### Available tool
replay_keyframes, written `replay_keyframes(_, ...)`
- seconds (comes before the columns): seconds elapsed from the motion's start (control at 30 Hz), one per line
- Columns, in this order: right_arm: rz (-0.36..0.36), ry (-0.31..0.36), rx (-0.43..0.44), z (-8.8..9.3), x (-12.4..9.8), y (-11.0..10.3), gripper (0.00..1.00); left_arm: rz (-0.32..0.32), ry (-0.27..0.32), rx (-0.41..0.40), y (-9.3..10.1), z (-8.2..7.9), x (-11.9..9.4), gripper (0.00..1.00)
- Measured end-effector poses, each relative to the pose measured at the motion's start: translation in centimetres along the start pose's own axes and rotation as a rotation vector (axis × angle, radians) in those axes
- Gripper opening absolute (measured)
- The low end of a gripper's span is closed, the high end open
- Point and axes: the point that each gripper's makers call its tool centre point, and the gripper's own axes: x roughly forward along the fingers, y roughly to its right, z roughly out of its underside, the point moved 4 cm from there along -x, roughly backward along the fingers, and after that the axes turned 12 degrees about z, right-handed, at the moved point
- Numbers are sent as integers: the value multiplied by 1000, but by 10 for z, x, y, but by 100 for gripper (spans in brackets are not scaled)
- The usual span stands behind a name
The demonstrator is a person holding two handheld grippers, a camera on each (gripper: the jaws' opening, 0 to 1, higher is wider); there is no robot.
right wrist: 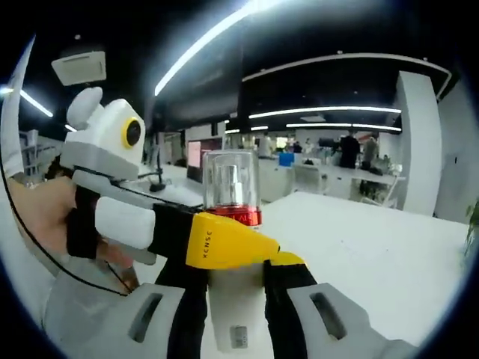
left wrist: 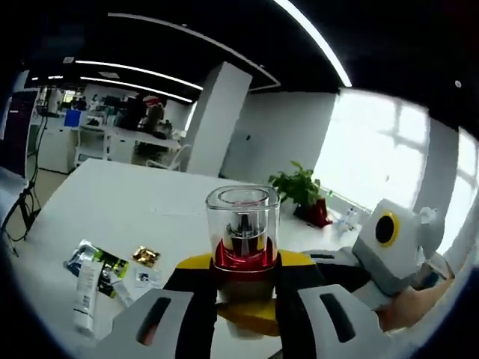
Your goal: Arrange the skincare products in the storage area until every visible bottle or jar stands upright without overlapping.
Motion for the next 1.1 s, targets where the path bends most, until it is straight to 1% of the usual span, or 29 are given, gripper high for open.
replay_keyframes(0.03, -15, 3, 19, -2, -1, 0, 28, 18, 9, -33, 0, -1, -1, 25)
replay_keyframes(0.07, -26, 9, 13, -5, -3, 1, 29, 53, 16, -58, 0, -3, -2, 25)
replay_keyframes(0.1, -56, 13, 9, -7, -4, -1, 29, 83, 18, -76, 1, -5, -3, 25)
replay_keyframes(0.13, -99, 11, 18, -10, -6, -2, 29, 107, 17, -69, 2, -7, -4, 25)
replay_keyframes(0.17, -131, 12, 50, -12, -8, -3, 30, 132, 11, -60, 5, -10, -6, 25)
replay_keyframes(0.2, -188, -6, 90, -13, -10, -2, 30, 161, 0, -54, 8, -12, -8, 25)
replay_keyframes(0.23, -214, -23, 98, -14, -12, -2, 31, 211, -2, -27, 16, -17, -9, 25)
replay_keyframes(0.27, -255, -23, 106, -17, -15, -1, 31, 229, -5, -14, 19, -19, -9, 25)
replay_keyframes(0.3, -279, -19, 98, -21, -17, -1, 31, 281, -14, 18, 25, -23, -11, 25)
replay_keyframes(0.33, -325, -18, 83, -26, -21, -3, 32, 316, -14, 37, 30, -26, -12, 25)
replay_keyframes(0.37, -362, -35, 79, -28, -24, -4, 32, 356, -18, 59, 34, -29, -14, 25)
replay_keyframes(0.4, -393, -48, 80, -31, -26, -6, 32, 420, -28, 74, 42, -32, -16, 25)
replay_keyframes(0.43, -442, -48, 68, -37, -29, -8, 32, 456, -28, 80, 45, -34, -18, 25)
replay_keyframes(0.47, -479, -54, 63, -40, -32, -11, 32, 526, -27, 95, 53, -37, -21, 25)
replay_keyframes(0.5, -529, -51, 56, -45, -35, -15, 32, 558, -28, 93, 57, -38, -23, 25)
replay_keyframes(0.53, -567, -48, 50, -48, -38, -20, 32, 610, -32, 94, 63, -41, -26, 25)
replay_keyframes(0.57, -615, -67, 51, -49, -42, -24, 32, 640, -38, 102, 66, -41, -27, 25)
replay_keyframes(0.6, -640, -72, 50, -50, -44, -26, 32, 671, -45, 118, 70, -42, -28, 25)
replay_keyframes(0.67, -663, -70, 31, -51, -45, -28, 32, 707, -55, 131, 75, -43, -29, 25)
replay_keyframes(0.73, -651, -67, 35, -52, -46, -29, 32, 707, -60, 139, 75, -44, -29, 25)
replay_keyframes(0.8, -611, -57, 71, -52, -44, -27, 30, 712, -60, 159, 74, -45, -29, 25)
replay_keyframes(0.83, -604, -53, 80, -53, -45, -27, 30, 714, -61, 159, 74, -46, -29, 25)
replay_keyframes(0.97, -571, -27, 58, -55, -48, -25, 29, 730, -58, 173, 75, -48, -28, 25)
replay_keyframes(1.1, -532, -27, 63, -56, -46, -23, 29, 730, -64, 194, 76, -49, -23, 25)
